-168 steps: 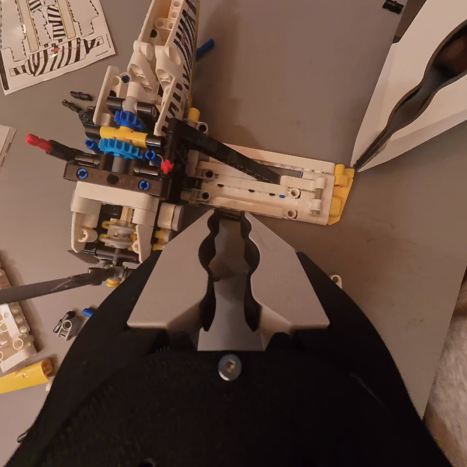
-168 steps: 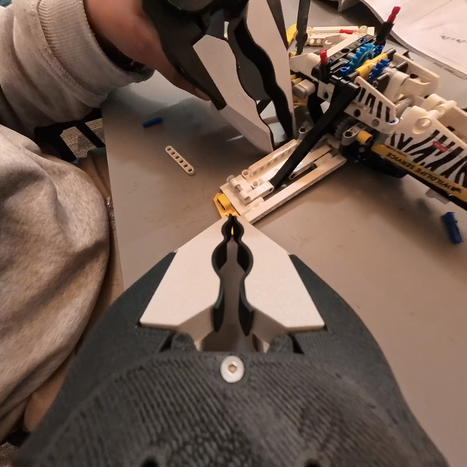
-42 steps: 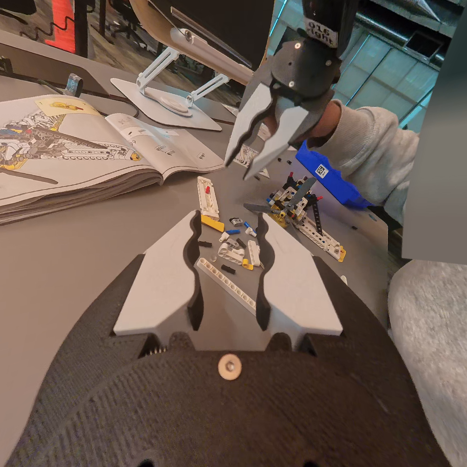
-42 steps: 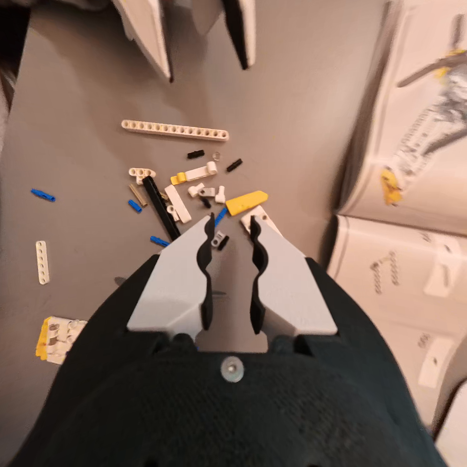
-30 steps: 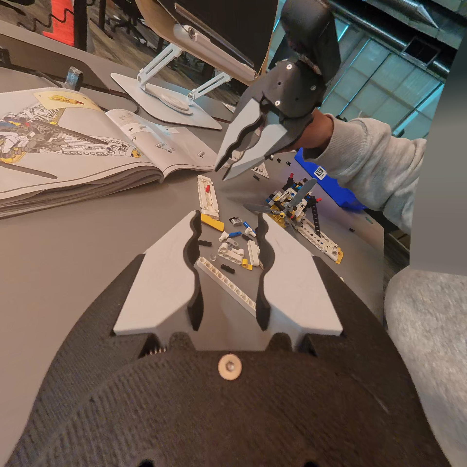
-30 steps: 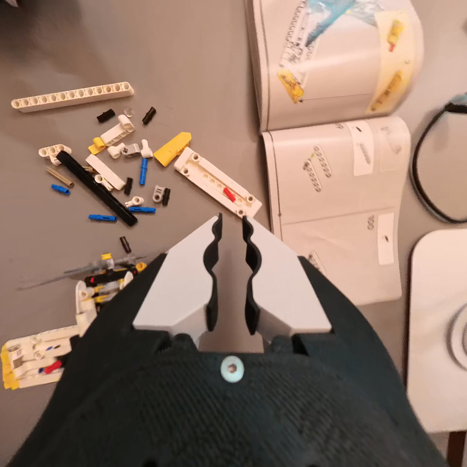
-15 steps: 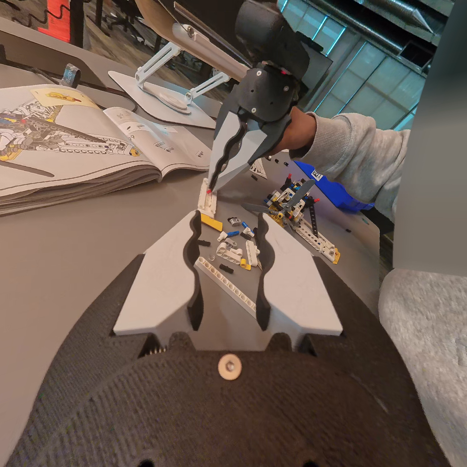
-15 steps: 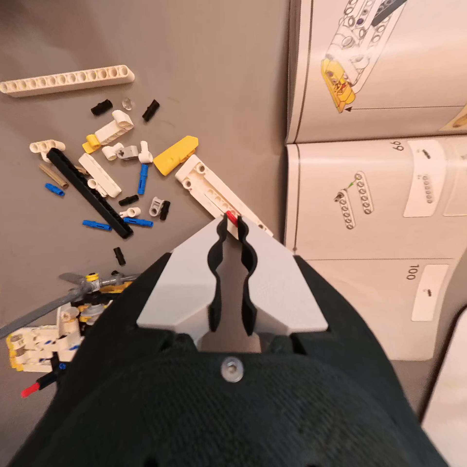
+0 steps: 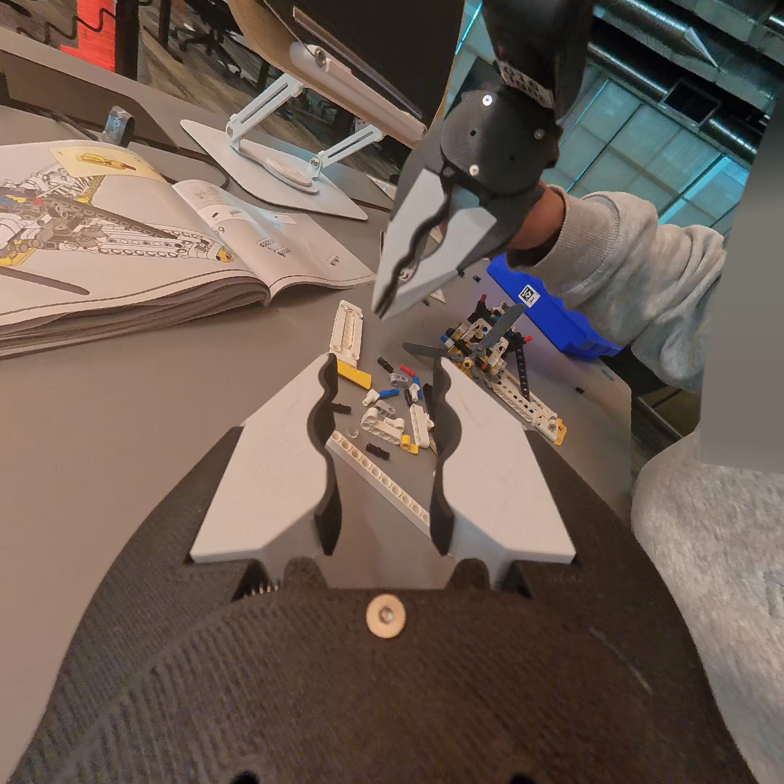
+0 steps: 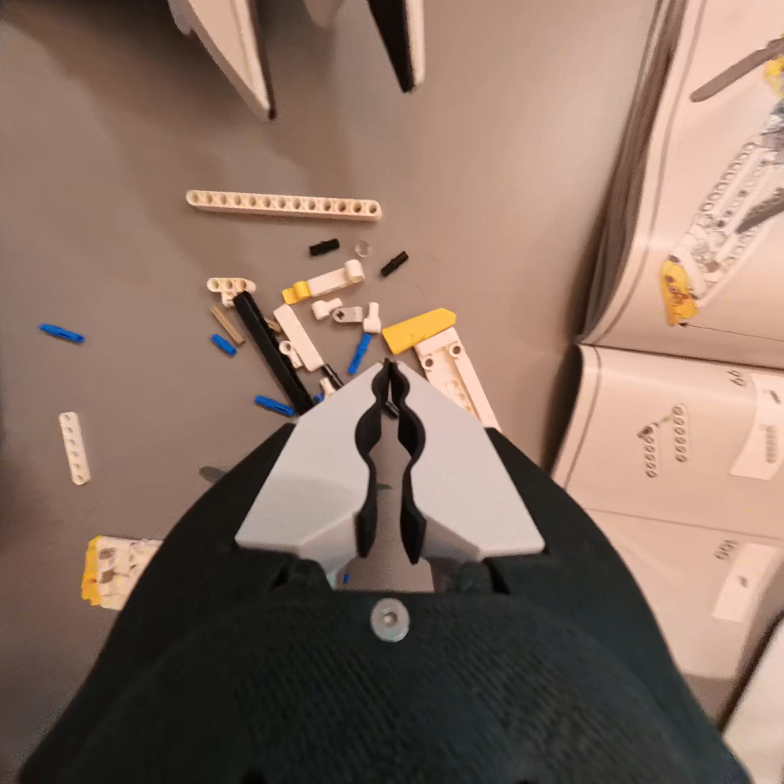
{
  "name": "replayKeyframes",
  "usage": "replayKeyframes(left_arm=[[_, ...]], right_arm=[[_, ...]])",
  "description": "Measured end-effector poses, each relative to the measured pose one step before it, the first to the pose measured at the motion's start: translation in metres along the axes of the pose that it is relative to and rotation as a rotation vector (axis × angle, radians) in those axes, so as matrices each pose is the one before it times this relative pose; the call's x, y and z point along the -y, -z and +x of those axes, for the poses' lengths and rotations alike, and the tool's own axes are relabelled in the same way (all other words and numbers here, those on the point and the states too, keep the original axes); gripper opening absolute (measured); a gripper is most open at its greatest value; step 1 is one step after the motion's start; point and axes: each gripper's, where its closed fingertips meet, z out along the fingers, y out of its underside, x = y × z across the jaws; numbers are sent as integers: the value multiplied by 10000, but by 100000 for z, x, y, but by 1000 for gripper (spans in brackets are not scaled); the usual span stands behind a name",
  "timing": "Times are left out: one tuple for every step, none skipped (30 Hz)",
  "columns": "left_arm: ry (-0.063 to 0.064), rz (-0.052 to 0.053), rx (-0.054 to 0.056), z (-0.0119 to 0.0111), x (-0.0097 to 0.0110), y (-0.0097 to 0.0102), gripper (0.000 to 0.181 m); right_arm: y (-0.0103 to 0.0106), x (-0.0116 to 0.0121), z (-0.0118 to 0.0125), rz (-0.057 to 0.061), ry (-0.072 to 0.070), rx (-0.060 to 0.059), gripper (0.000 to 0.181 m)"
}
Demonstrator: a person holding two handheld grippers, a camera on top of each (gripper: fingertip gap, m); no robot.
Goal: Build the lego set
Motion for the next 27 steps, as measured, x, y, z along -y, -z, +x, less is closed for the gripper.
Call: replayKeyframes(left_arm=[[5, -8, 0, -8, -2, -11, 42], [1, -23, -1, -5, -33, -21, 42], [-2, -21, -2, 6, -27, -16, 42], [-9, -2, -3, 15, -1, -2, 42], [-8, 14, -2, 12, 19, 9, 42], [4, 18, -9, 13, 10, 21, 42], [20, 8, -28, 39, 4, 11, 42], [21, 3, -32, 38, -7, 0, 42], [7, 0, -26, 49, -15, -6, 42], [-4, -4, -12, 37, -18, -7, 43], [-10, -3, -9, 42, -14, -3, 43], [-7, 3, -9, 41, -17, 5, 43], [-1, 11, -10, 41, 5, 28, 42], [6, 18, -8, 35, -6, 33, 43], [9, 23, -8, 21, 22, 41, 43], [11, 25, -5, 5, 21, 35, 43], [14, 20, -3, -4, 20, 34, 43], [18, 12, -6, -9, 8, 13, 43], [21, 5, -11, -1, -1, 17, 42], [18, 1, -14, 4, 6, 8, 42], [11, 3, -9, 4, 2, 2, 42], [5, 2, -4, 0, -5, 7, 42], [2, -5, -7, 7, -2, -10, 42], [2, -14, -8, 5, -12, -16, 42], [-3, -16, -8, 17, -25, -7, 43], [-9, -10, -5, 18, -9, -19, 43], [-10, -8, 1, 9, -9, 2, 43]], right_arm=[[417, -135, 580, 68, -87, -223, 0], [541, -209, 791, 108, -269, -224, 0], [530, -326, 908, 80, -370, -248, 2], [439, -400, 860, 19, -402, -255, 5], [361, -408, 687, -26, -390, -242, 7], [330, -361, 550, -34, -329, -288, 8], [392, -312, 556, -21, -252, -401, 9], [456, -276, 520, -1, -171, -439, 10], [496, -247, 441, 23, -130, -405, 11], [460, -265, 456, 11, -139, -386, 11], [365, -257, 324, -8, -116, -269, 12], [191, -224, 169, -7, -94, -139, 14], [-1, -163, -118, -3, -41, 69, 17], [-203, -137, -361, -39, 20, 238, 21], [-344, -101, -430, -77, 143, 291, 30], [-432, -38, -410, -95, 315, 265, 35], [-465, 6, -194, -131, 456, 126, 40], [-465, 16, 15, -160, 536, 17, 42], [-499, 104, -113, -117, 521, 146, 43], [-537, 58, -176, -134, 423, 264, 44], [-552, -61, -12, -190, 266, 229, 45], [-554, -173, 28, -217, 160, 239, 46], [-531, -315, -43, -237, 111, 284, 48], [-498, -359, -62, -234, 82, 238, 49], [-453, -334, -23, -192, 107, 145, 48], [-209, -79, 201, -20, 132, -95, 41], [-10, -24, 50, 15, 135, -28, 36]])
